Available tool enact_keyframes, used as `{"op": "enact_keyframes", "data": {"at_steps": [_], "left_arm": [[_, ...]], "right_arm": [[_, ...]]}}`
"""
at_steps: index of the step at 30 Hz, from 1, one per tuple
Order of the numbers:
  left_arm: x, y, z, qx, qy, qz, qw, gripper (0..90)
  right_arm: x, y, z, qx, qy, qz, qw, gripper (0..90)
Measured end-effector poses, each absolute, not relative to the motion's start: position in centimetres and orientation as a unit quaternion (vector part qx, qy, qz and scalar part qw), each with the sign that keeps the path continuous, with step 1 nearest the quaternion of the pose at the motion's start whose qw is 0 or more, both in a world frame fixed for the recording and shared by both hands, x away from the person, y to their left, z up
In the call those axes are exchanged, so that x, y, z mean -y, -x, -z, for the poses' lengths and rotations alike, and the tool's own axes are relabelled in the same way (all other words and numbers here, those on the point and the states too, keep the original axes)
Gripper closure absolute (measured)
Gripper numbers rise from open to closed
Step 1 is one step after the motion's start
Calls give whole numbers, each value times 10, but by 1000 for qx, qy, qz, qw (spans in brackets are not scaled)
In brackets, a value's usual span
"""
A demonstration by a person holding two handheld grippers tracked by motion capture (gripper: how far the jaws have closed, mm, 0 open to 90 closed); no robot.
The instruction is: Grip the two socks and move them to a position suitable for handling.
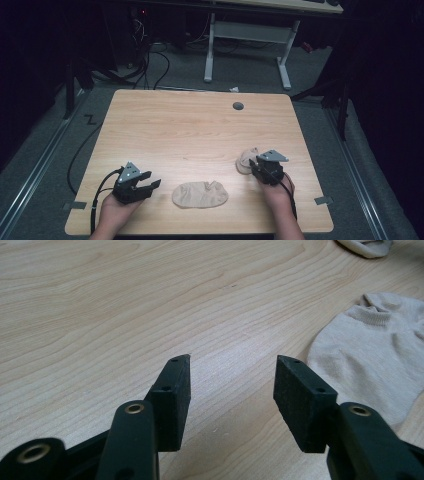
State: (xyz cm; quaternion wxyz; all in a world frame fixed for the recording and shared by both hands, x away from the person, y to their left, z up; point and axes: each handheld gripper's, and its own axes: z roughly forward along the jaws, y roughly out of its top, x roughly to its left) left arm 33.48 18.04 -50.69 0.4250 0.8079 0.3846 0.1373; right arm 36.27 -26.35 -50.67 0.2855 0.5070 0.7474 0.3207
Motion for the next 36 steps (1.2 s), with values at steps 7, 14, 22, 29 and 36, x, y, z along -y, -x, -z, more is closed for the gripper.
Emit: {"op": "enact_keyframes", "data": {"at_steps": [7, 14, 22, 29, 36], "left_arm": [[-179, -335, 507, -382, -810, -135, 424, 484], [-176, -336, 508, -377, -813, -136, 422, 484], [-173, -336, 508, -372, -816, -138, 421, 484], [-174, -334, 506, -369, -815, -135, 426, 484], [-177, -333, 504, -373, -811, -135, 430, 485]], "right_arm": [[267, -375, 515, -752, -521, -304, 266, 859], [257, -373, 522, -771, -510, -289, 251, 855], [238, -371, 523, -777, -497, -306, 234, 848], [204, -366, 523, -797, -466, -305, 232, 821], [177, -361, 524, -812, -440, -314, 221, 784]]}}
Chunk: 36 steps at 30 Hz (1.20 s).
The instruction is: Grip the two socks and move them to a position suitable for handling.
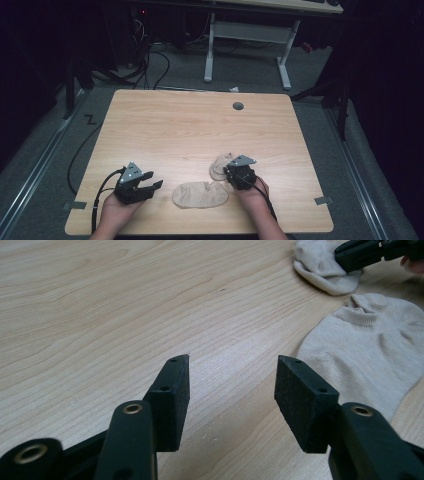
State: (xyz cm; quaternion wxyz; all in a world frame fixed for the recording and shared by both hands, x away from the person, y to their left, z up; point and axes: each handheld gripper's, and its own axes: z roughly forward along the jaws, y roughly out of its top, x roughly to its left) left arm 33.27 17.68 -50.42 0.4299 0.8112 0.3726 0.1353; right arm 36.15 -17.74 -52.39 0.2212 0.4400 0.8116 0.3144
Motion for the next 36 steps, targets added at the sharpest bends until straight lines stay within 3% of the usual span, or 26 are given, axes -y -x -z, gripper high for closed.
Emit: {"op": "enact_keyframes", "data": {"at_steps": [25, 34, 36], "left_arm": [[-194, -324, 505, -391, -805, -142, 424, 484], [-204, -318, 505, -402, -799, -147, 423, 484], [-205, -317, 505, -403, -798, -147, 422, 484]], "right_arm": [[135, -364, 511, -826, -382, -349, 225, 594], [129, -376, 525, -837, -388, -318, 220, 588], [129, -377, 526, -835, -390, -319, 221, 626]]}}
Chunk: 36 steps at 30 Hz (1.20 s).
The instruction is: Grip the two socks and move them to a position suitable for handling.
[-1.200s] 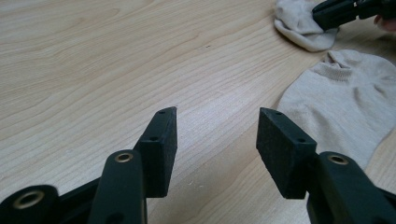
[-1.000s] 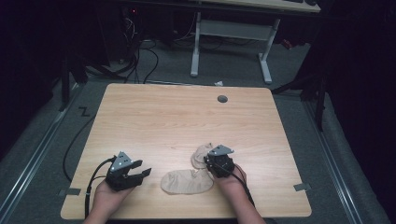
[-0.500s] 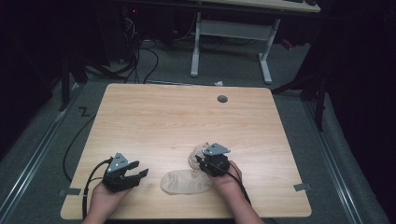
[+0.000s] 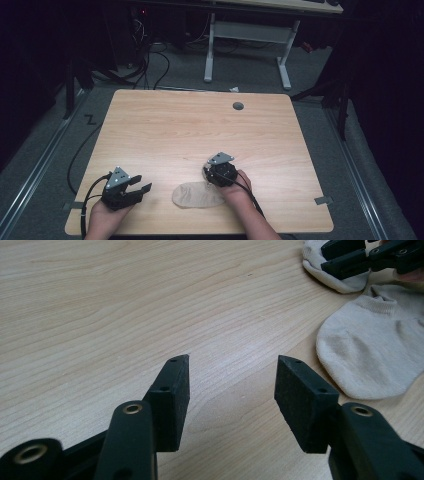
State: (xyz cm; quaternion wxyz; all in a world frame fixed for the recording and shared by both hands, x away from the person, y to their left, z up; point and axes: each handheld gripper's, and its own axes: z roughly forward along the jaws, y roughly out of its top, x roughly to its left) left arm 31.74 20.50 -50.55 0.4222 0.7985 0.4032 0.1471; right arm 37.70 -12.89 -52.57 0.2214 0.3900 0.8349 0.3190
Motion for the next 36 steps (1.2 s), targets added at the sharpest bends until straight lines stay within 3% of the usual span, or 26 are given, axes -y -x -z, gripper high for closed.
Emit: {"op": "enact_keyframes", "data": {"at_steps": [10, 25, 36], "left_arm": [[-201, -318, 506, -398, -803, -144, 419, 484], [-199, -320, 506, -396, -804, -142, 421, 484], [-191, -325, 505, -385, -809, -136, 424, 484]], "right_arm": [[133, -379, 523, -829, -398, -322, 226, 800], [156, -365, 492, -790, -407, -381, 255, 796], [187, -365, 490, -766, -441, -387, 263, 779]]}}
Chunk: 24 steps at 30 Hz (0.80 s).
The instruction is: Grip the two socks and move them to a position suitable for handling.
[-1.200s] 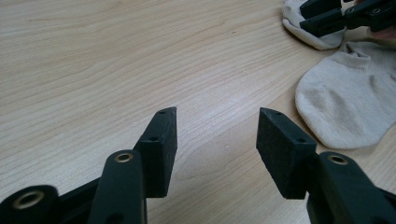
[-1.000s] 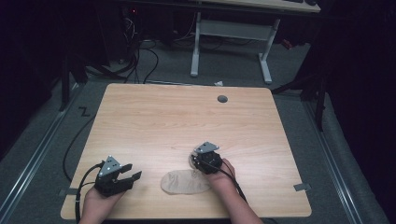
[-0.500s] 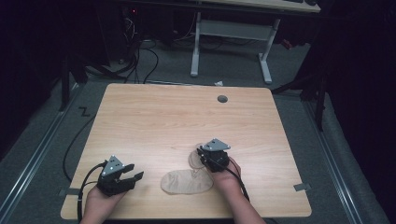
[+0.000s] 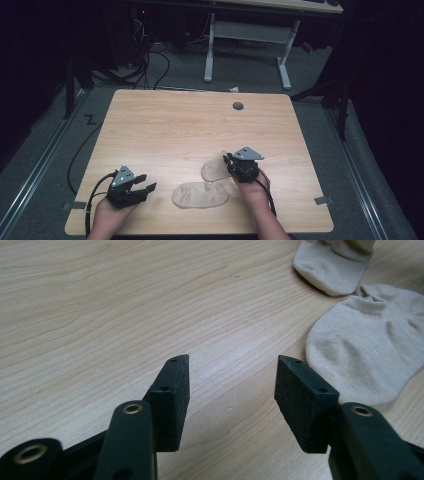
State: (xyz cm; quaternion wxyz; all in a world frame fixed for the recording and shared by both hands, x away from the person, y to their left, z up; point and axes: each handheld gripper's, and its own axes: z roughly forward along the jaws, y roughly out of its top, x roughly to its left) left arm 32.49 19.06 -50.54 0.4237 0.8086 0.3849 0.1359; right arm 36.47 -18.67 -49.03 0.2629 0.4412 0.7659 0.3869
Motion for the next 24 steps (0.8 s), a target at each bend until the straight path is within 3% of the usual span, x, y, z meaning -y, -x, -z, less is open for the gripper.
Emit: {"op": "enact_keyframes", "data": {"at_steps": [20, 24], "left_arm": [[-164, -337, 505, -358, -820, -124, 429, 484], [-161, -339, 505, -355, -821, -122, 430, 484]], "right_arm": [[243, -366, 517, -744, -515, -331, 266, 777], [252, -363, 522, -745, -523, -319, 264, 742]]}}
